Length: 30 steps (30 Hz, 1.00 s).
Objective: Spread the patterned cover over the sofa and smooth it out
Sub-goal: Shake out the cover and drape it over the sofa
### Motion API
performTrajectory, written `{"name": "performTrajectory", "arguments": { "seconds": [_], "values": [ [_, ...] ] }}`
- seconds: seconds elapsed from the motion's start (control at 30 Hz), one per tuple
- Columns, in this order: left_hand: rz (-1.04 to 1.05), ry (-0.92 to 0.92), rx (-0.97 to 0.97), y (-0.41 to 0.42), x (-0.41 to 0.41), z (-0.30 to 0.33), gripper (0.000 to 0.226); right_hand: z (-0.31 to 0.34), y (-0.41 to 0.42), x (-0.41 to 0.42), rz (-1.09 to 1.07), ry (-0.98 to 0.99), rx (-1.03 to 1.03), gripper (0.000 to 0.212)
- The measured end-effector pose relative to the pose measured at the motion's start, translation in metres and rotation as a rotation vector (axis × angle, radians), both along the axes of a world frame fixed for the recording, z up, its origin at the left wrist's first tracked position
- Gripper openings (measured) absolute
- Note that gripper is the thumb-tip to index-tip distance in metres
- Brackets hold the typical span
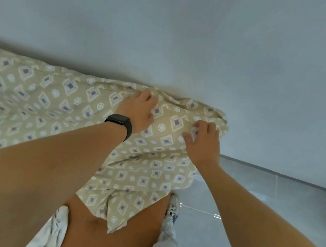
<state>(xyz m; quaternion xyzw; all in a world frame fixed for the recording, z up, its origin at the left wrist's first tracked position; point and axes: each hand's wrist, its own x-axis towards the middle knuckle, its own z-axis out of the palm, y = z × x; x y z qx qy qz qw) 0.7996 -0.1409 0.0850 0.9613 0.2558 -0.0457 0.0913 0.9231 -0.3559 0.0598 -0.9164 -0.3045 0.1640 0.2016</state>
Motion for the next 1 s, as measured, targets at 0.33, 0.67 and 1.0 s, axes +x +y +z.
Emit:
{"name": "performTrajectory", "arguments": {
  "seconds": [0.33,0.67,1.0],
  "values": [
    [0.414,0.218,-0.229,0.020,-0.009,-0.004,0.028,0.020,0.015,0.014,-0.070,-0.018,-0.135,0.010],
    [0.366,-0.161,-0.349,0.012,0.038,-0.001,0.008,0.026,0.019,0.033,-0.256,-0.026,-0.040,0.031],
    [0.136,0.127,-0.532,0.002,0.005,0.008,0.052,0.017,0.032,0.000,0.323,0.016,-0.400,0.070]
  ]
}}
